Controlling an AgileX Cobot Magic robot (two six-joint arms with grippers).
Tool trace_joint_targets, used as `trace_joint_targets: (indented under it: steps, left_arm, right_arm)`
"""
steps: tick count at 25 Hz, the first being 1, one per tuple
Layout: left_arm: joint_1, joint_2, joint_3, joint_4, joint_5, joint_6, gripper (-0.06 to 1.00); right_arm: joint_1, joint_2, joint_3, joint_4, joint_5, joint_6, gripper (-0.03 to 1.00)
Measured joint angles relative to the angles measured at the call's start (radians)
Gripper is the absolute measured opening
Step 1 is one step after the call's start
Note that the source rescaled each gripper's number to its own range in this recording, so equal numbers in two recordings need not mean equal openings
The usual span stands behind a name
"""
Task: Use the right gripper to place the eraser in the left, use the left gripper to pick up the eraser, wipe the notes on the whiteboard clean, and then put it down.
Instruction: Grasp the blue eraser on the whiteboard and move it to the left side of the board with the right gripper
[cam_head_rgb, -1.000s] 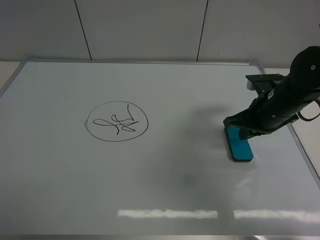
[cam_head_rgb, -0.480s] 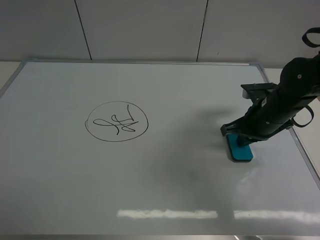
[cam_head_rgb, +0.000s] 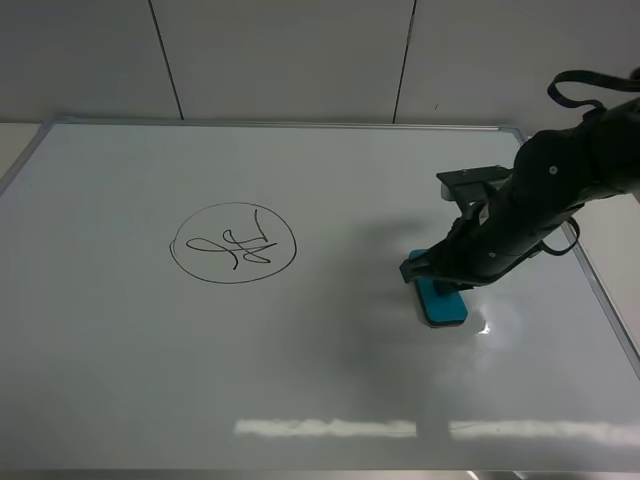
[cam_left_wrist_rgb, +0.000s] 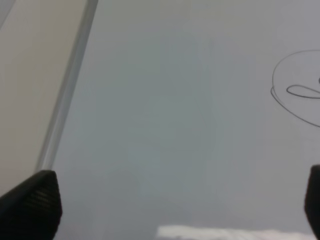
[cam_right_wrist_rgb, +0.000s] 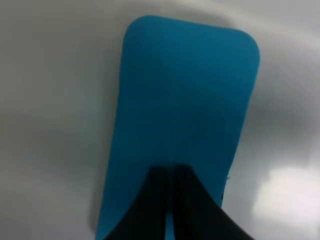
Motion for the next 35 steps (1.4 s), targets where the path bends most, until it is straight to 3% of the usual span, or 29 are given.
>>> trace_joint_targets:
  steps: [8, 14, 25, 35]
  left_arm:
    - [0.0, 0.0, 0.0, 0.0, 0.0, 0.0, 0.98]
    - [0.0, 0.0, 0.0, 0.0, 0.0, 0.0, 0.98]
    - [0.0, 0.0, 0.0, 0.0, 0.0, 0.0, 0.98]
    - [0.0, 0.0, 0.0, 0.0, 0.0, 0.0, 0.98]
  right_arm:
    - [0.3, 0.118, -0.095, 0.006, -0.087, 0.171, 0.0]
    - [0.442, 0.266, -0.328, 0.018, -0.029, 0.201, 0.0]
    - [0.572, 0.549, -0.901, 0.039, 0.288, 0.209, 0.0]
    - [0.604, 0.792, -1.35, 0.082, 0.421, 0.306, 0.0]
